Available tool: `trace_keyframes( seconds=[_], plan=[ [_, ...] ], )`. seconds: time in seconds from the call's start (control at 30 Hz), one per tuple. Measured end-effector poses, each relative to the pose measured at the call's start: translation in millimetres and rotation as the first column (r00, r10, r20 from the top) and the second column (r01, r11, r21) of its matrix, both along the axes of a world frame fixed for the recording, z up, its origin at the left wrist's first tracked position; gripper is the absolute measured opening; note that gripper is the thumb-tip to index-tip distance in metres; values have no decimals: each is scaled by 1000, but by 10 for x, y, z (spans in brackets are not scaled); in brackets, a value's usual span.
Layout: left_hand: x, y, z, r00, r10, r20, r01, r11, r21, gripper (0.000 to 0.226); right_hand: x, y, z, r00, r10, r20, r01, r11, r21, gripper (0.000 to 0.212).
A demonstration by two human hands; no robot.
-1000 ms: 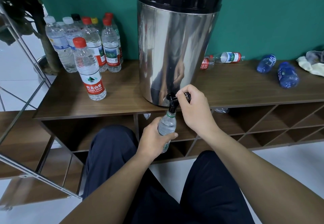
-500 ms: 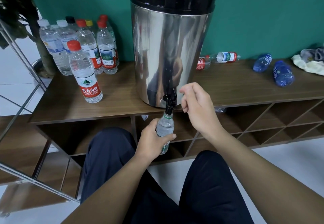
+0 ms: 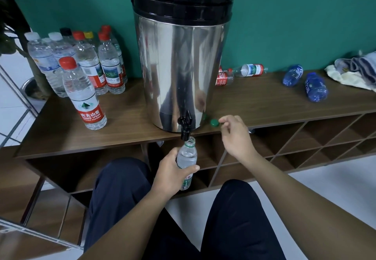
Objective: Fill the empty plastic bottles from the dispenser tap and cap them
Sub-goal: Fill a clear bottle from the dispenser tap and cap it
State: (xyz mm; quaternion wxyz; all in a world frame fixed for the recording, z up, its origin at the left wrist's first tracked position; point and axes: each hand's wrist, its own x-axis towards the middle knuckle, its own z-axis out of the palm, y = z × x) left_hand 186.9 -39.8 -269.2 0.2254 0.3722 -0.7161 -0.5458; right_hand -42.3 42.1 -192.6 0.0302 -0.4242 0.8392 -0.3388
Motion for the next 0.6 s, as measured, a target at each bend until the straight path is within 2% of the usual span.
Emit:
trace_keyframes(
  seconds=[0.17, 0.27, 0.37, 0.43, 0.5, 0.6],
  plan=[
    [-57, 35, -4, 999, 24, -26, -23, 1000, 20, 56, -63, -203, -38, 994, 85, -72, -79, 993, 83, 45],
    [-68, 41, -18, 999, 16, -33, -15, 1000, 22, 56, -111, -300, -59, 984, 97, -147, -77, 987, 141, 38],
    [-73, 53, -18, 999, 12, -35, -12, 1000, 20, 54, -118, -299, -85, 982, 98, -159, -74, 986, 149, 28],
    [-66, 56, -4, 1000, 4, -30, -4, 1000, 11, 53, -88, -245, -63, 991, 90, -100, -80, 992, 98, 23],
    [-32, 65, 19, 999, -15, -30, 16, 1000, 9, 52, 5, -152, 42, 992, 114, 56, -114, 993, -4, 20],
    [16, 91, 89, 999, -47, -25, 46, 999, -9, 52, 274, 60, 306, 945, 243, 220, -226, 969, -102, 14]
  ],
)
